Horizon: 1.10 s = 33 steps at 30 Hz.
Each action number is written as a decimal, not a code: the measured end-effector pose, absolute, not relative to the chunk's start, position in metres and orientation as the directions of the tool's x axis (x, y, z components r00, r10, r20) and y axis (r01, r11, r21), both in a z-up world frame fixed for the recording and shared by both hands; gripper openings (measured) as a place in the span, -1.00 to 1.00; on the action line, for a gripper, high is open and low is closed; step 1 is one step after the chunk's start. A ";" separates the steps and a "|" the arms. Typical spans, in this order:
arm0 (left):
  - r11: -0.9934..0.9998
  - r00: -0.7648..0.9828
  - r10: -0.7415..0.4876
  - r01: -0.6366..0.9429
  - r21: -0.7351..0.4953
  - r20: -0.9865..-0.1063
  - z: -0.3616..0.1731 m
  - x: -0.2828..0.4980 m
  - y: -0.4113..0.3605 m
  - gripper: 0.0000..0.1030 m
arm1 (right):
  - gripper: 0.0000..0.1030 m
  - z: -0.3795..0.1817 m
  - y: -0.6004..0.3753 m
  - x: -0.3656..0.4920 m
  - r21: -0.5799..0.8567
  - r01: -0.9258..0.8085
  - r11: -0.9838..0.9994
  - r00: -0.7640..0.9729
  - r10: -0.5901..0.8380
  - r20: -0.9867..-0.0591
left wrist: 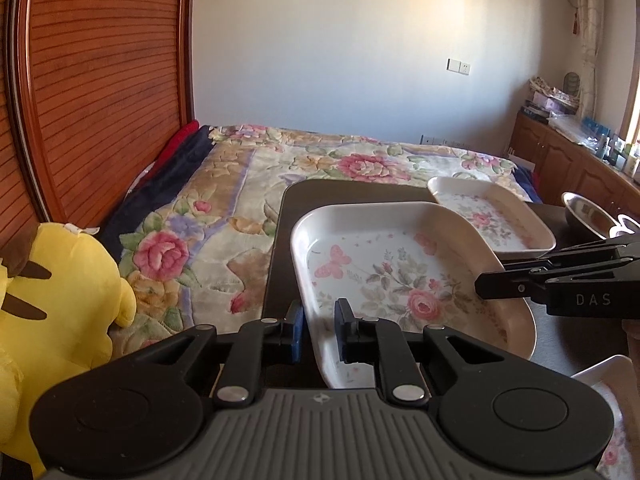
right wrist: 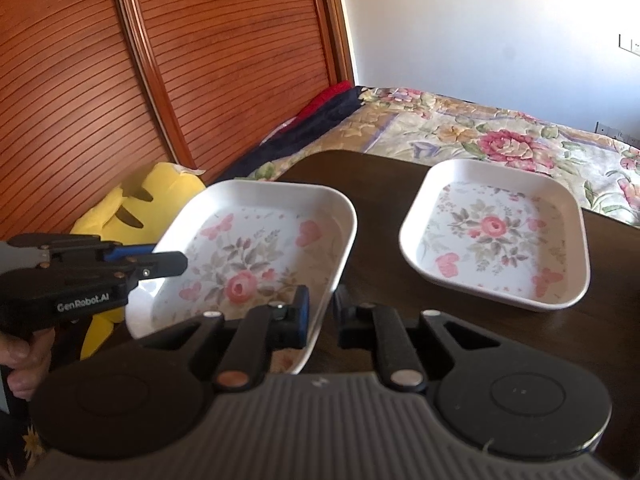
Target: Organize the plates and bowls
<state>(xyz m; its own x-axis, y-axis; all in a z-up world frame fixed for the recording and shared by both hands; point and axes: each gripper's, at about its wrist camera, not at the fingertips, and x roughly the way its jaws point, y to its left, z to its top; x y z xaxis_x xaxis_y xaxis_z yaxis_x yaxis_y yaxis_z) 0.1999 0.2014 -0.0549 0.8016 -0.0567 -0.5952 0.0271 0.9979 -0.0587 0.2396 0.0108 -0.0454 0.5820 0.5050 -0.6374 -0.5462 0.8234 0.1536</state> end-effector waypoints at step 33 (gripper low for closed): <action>0.989 0.822 -0.140 0.147 -0.031 -0.552 -0.034 0.114 0.101 -0.66 | -0.72 -0.035 -0.093 0.146 0.182 -0.467 0.865 0.678 0.482 -0.554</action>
<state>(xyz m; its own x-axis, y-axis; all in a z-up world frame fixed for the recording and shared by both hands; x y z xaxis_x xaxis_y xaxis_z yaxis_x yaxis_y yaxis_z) 0.1144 0.1009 -0.0340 0.8220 -0.1399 -0.5520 0.1475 0.9886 -0.0310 0.1464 -0.0934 -0.0350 0.6784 0.4823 -0.5542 -0.4668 0.8655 0.1818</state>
